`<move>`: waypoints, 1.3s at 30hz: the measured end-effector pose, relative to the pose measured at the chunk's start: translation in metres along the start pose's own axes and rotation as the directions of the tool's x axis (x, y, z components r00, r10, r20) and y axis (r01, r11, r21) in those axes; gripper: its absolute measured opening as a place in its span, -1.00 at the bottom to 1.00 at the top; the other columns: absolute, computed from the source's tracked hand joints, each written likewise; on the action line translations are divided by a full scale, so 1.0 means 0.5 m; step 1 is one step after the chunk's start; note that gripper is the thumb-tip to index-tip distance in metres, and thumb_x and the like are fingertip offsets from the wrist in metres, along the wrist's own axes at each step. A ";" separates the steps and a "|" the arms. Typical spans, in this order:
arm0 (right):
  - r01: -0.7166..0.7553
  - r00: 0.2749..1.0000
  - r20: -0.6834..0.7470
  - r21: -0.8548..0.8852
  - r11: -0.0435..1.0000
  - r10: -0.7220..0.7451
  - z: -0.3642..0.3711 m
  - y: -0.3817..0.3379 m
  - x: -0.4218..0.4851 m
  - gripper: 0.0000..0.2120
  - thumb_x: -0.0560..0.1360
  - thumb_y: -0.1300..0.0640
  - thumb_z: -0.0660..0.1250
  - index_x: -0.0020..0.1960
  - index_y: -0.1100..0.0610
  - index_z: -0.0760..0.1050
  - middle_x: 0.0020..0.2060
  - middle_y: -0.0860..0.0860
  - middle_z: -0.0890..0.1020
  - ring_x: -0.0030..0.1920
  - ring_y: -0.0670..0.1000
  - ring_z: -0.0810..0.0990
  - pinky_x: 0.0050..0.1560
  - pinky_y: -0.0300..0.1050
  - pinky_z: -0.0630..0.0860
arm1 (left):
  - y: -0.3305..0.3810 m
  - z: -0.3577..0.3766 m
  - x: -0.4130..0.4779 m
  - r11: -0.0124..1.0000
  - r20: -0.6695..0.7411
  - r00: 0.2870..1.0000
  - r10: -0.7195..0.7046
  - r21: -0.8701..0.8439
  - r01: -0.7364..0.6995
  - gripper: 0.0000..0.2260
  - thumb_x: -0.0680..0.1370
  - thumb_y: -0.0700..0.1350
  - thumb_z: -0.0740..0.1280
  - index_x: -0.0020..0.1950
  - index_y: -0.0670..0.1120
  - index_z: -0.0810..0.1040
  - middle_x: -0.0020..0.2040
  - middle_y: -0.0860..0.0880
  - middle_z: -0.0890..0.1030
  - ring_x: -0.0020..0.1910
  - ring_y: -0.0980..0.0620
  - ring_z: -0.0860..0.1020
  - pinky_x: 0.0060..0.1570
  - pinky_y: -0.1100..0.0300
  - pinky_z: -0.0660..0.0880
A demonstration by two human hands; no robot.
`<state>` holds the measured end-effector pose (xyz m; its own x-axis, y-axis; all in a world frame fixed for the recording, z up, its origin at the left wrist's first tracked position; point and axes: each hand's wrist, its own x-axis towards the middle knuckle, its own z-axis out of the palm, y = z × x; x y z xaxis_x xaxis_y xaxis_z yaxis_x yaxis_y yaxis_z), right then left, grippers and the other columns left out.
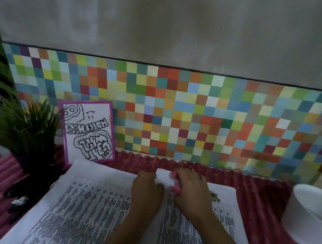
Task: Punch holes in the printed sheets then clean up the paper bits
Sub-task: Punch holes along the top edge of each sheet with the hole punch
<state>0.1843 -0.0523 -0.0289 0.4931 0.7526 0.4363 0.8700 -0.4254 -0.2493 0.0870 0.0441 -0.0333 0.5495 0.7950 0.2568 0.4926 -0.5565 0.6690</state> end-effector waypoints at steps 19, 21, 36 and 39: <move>0.067 0.953 -0.303 0.146 0.987 -0.020 -0.002 -0.003 -0.010 -0.64 0.23 0.29 0.23 0.01 0.11 0.50 -0.17 0.01 0.59 -0.20 0.08 0.53 -0.12 -0.12 0.34 | 0.015 -0.009 -0.018 0.980 -0.085 0.995 0.049 -0.187 -0.064 -0.95 0.57 -0.23 0.31 -0.07 -0.16 0.56 -0.01 0.04 0.48 -0.08 0.14 0.39 -0.17 0.54 0.29; 0.074 0.948 -0.316 0.140 0.987 -0.026 -0.003 -0.003 -0.012 -0.63 0.22 0.31 0.26 0.01 0.12 0.52 -0.16 0.03 0.61 -0.19 0.09 0.54 -0.12 -0.12 0.35 | 0.016 -0.011 -0.018 0.977 -0.104 0.993 0.055 -0.198 -0.075 -0.92 0.57 -0.25 0.30 0.00 -0.18 0.58 0.02 0.06 0.47 -0.07 0.15 0.39 -0.13 0.58 0.30; 0.053 0.957 -0.290 0.203 0.978 0.009 -0.012 -0.003 -0.011 -0.54 0.31 0.14 0.09 0.12 0.19 0.56 -0.09 0.03 0.60 -0.11 0.11 0.56 -0.08 0.05 0.51 | 0.014 -0.007 -0.016 0.909 -0.139 0.990 -0.007 -0.414 -0.051 -0.93 0.50 -0.24 0.41 -0.09 -0.10 0.57 -0.20 0.03 0.61 -0.20 0.08 0.57 -0.22 0.34 0.45; 0.055 0.951 -0.306 0.265 0.963 0.029 -0.017 -0.008 -0.010 -0.56 0.36 0.13 0.09 0.14 0.20 0.55 -0.07 0.06 0.61 -0.06 0.12 0.56 -0.04 0.09 0.50 | 0.014 -0.008 -0.010 0.870 -0.070 0.996 0.054 -0.486 -0.081 -0.92 0.51 -0.21 0.41 -0.05 -0.08 0.54 -0.21 0.08 0.59 -0.21 0.16 0.54 -0.22 0.38 0.44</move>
<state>0.1785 -0.0587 -0.0229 0.4954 0.5496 0.6728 0.8644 -0.2349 -0.4446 0.0848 0.0373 -0.0272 0.5267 0.7789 0.3406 0.0559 -0.4315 0.9004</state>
